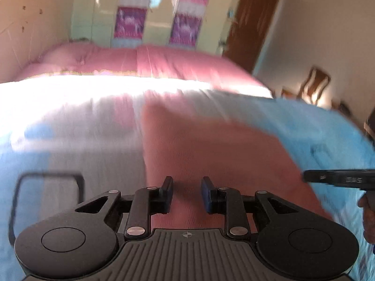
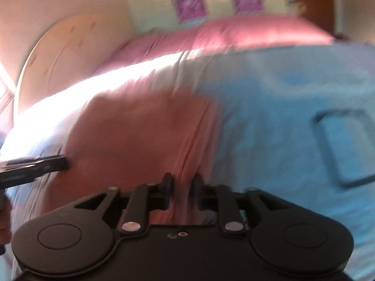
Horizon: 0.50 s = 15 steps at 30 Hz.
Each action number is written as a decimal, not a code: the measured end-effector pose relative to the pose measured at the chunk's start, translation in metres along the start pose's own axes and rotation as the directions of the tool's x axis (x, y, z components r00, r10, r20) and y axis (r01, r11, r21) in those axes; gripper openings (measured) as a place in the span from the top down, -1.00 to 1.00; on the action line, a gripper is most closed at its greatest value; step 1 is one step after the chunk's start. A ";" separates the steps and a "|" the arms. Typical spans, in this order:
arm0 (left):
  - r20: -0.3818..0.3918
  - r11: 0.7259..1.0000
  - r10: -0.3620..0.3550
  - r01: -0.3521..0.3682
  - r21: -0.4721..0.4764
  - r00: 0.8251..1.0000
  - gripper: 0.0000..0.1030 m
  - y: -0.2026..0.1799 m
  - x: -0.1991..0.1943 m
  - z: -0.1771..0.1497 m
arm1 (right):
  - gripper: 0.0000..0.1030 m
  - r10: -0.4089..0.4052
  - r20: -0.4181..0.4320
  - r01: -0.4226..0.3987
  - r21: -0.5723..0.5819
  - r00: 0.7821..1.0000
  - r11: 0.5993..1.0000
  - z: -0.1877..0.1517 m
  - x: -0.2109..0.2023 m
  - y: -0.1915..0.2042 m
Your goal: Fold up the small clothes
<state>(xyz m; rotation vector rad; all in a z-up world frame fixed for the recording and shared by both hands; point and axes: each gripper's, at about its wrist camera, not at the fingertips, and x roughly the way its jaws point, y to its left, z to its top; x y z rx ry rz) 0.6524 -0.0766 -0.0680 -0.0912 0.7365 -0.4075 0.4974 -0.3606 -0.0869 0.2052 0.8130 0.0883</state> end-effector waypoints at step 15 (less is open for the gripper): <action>-0.001 1.000 -0.019 0.019 0.023 1.000 0.43 0.005 0.076 0.039 | 0.44 -0.041 0.024 0.044 -0.119 0.999 0.992 0.064 0.070 0.032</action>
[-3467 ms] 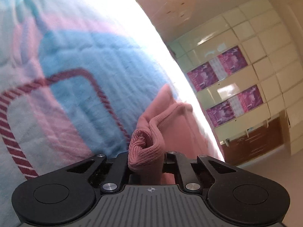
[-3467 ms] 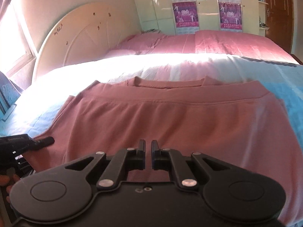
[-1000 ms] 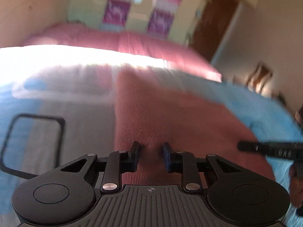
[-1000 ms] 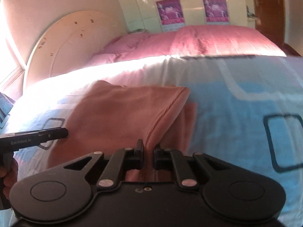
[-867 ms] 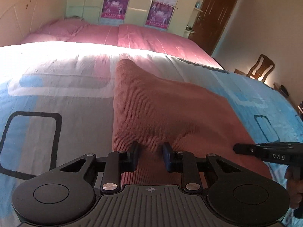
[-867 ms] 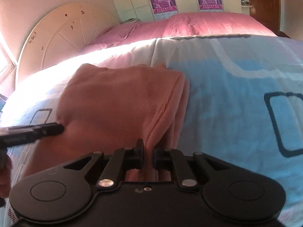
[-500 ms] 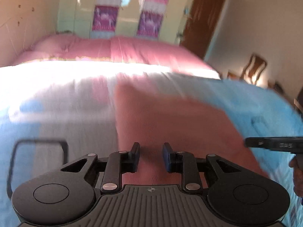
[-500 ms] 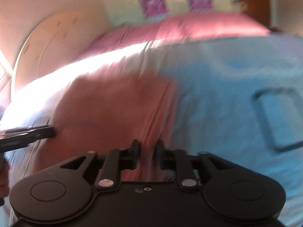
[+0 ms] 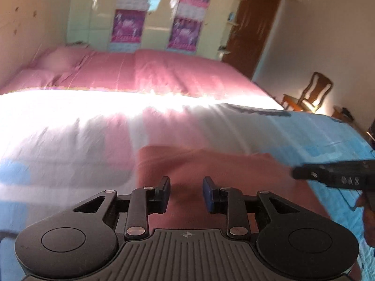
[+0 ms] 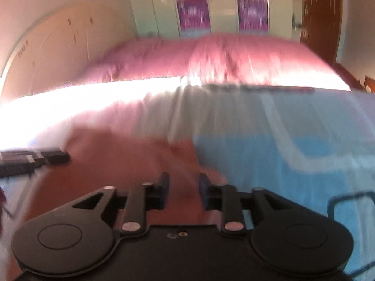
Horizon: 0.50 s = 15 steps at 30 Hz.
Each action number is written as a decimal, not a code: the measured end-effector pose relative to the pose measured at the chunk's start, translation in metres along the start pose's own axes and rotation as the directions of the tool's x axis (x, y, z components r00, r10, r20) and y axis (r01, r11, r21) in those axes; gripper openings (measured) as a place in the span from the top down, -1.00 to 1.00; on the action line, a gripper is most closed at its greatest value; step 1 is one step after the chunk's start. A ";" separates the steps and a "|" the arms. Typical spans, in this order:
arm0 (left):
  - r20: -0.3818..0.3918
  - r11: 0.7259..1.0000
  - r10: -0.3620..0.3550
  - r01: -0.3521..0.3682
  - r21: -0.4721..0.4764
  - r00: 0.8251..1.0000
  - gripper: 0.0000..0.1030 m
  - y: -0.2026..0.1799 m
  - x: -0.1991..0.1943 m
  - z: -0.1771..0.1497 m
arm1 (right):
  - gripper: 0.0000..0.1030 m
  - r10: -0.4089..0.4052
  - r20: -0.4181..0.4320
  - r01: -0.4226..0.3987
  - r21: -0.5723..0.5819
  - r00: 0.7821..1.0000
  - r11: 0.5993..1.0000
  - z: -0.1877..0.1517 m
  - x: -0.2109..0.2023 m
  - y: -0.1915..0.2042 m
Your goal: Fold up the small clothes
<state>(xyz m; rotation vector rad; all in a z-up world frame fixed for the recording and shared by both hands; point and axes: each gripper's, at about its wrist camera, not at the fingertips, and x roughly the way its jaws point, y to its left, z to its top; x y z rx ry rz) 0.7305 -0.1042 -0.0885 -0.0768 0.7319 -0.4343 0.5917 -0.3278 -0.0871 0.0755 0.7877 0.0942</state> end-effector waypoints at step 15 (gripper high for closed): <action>-0.003 0.998 0.008 -0.008 0.068 1.000 0.38 -0.034 -0.043 -0.041 | 0.46 0.013 -0.080 -0.023 -0.129 0.997 0.991 -0.009 0.018 0.038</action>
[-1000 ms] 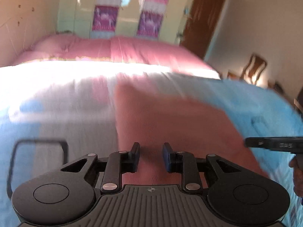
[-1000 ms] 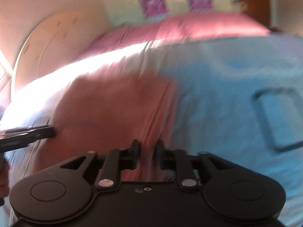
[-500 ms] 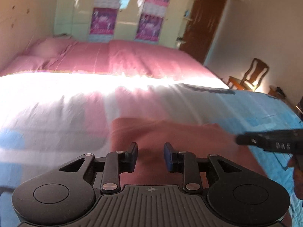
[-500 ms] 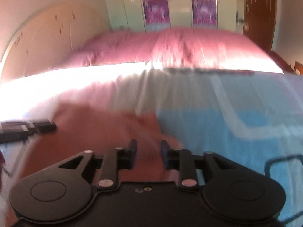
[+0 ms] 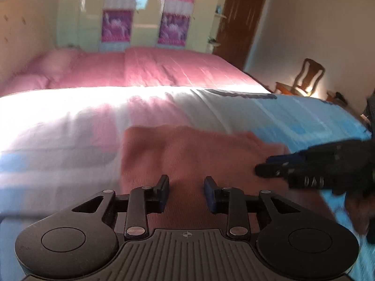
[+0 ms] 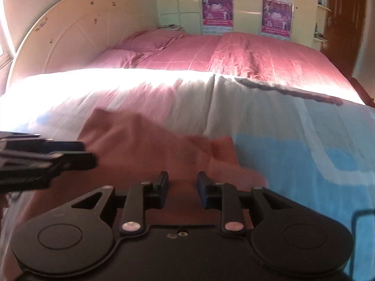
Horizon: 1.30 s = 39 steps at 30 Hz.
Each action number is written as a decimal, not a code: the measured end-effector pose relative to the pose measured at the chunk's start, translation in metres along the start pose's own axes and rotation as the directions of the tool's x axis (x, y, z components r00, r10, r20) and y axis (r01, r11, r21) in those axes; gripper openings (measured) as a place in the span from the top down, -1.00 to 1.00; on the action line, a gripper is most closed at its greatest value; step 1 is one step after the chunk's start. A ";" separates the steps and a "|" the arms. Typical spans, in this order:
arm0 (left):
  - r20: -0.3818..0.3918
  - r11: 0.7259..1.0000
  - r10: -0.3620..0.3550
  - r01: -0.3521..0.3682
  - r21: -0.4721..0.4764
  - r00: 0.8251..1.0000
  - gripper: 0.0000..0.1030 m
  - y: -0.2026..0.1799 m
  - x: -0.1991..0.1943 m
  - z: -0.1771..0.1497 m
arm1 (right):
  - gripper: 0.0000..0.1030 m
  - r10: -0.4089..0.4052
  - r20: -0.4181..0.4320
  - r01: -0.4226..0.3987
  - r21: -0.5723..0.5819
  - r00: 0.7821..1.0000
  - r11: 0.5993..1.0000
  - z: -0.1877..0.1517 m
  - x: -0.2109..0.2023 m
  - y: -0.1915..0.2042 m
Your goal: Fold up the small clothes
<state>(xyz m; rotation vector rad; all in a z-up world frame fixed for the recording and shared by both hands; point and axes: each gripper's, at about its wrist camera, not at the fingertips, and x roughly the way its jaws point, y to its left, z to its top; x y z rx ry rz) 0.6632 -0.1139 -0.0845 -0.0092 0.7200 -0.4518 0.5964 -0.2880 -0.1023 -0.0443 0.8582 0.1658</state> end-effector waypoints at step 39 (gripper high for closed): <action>0.011 0.998 0.037 -0.036 -0.050 0.999 0.38 -0.032 -0.106 -0.078 | 0.48 -0.041 0.079 0.034 0.086 0.996 0.996 -0.096 -0.128 0.024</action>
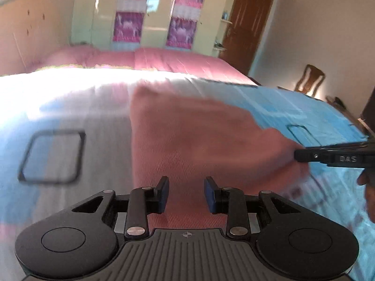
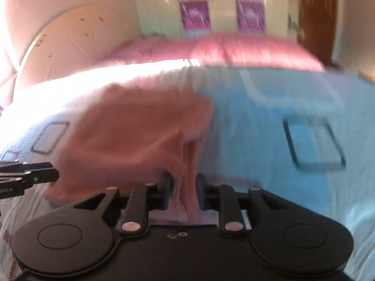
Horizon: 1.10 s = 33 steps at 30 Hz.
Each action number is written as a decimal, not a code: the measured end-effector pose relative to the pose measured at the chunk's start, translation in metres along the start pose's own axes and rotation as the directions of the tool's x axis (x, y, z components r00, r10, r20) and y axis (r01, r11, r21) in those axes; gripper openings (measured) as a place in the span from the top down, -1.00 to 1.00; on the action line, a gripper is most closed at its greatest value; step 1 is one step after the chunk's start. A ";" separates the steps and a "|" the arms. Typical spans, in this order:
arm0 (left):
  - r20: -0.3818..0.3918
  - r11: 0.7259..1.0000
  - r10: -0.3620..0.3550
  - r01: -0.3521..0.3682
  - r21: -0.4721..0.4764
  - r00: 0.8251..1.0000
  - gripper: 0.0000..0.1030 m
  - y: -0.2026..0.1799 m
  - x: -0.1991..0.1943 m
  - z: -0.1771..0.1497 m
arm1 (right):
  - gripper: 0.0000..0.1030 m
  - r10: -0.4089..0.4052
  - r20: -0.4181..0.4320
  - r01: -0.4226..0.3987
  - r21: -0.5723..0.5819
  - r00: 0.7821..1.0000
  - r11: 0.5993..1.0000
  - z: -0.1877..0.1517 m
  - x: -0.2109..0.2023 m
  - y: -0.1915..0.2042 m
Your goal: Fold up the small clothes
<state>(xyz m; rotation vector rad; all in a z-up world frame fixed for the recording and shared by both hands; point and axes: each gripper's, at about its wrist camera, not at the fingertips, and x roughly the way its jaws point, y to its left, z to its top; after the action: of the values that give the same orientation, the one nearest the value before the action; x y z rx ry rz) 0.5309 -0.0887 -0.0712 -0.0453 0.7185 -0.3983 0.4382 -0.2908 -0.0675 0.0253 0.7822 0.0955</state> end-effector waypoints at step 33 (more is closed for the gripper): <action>-0.095 0.985 0.145 -0.135 0.104 0.985 0.21 -0.048 0.034 0.013 | 0.45 -0.027 -0.050 0.017 -0.199 0.998 0.980 0.005 0.056 0.057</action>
<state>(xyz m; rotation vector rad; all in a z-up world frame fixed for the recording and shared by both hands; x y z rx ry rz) 0.5463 -0.1470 -0.0742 0.1176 0.7974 -0.3021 0.4763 -0.2286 -0.1000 -0.1761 0.8221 0.1533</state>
